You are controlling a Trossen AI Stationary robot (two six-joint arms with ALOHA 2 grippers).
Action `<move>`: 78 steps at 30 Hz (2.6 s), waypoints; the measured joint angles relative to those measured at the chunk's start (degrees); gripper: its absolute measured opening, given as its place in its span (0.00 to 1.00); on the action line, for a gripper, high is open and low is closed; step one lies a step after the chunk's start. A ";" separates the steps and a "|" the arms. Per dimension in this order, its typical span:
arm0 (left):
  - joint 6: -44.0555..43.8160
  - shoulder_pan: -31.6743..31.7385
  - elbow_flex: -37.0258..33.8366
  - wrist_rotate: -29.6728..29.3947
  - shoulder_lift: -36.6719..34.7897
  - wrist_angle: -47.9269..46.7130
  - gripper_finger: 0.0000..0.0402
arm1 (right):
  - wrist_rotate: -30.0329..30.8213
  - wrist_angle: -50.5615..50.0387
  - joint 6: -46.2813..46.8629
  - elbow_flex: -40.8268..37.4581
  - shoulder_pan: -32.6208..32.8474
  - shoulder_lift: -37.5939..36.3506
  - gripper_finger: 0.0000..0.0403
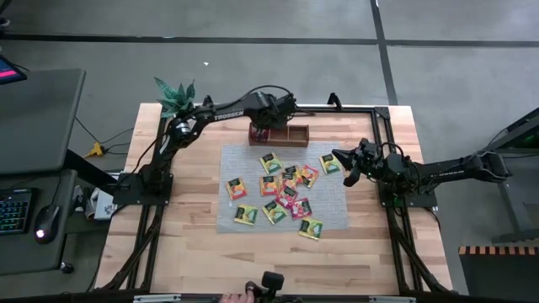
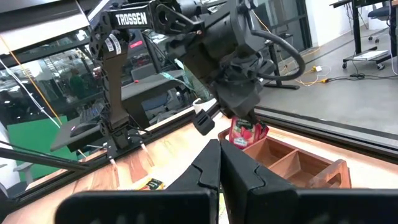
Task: Pick & Place Tea
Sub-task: Put the red tea bag into the left section of the wooden organizer
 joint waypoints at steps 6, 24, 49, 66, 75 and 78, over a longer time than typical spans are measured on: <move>0.00 -0.04 0.00 2.49 0.00 -0.23 0.01 | 0.00 0.00 0.00 0.00 0.01 0.01 0.00; -4.17 -0.02 9.58 4.88 0.00 -4.64 0.32 | -0.01 -0.01 0.00 0.00 0.01 0.01 0.00; -20.38 -3.39 17.53 35.64 -1.95 -19.53 0.33 | -0.02 -0.02 0.00 0.00 0.01 0.02 0.00; -39.87 -12.62 17.50 38.84 -1.95 -13.55 0.33 | -0.01 -0.02 0.00 0.00 0.02 0.01 0.00; -45.84 -13.25 17.50 39.56 -1.95 -13.53 0.33 | -0.02 -0.02 0.00 0.00 0.01 0.00 0.00; -46.93 -13.28 17.29 39.26 -3.19 -13.87 0.33 | -0.01 -0.02 0.00 0.00 0.01 0.02 0.00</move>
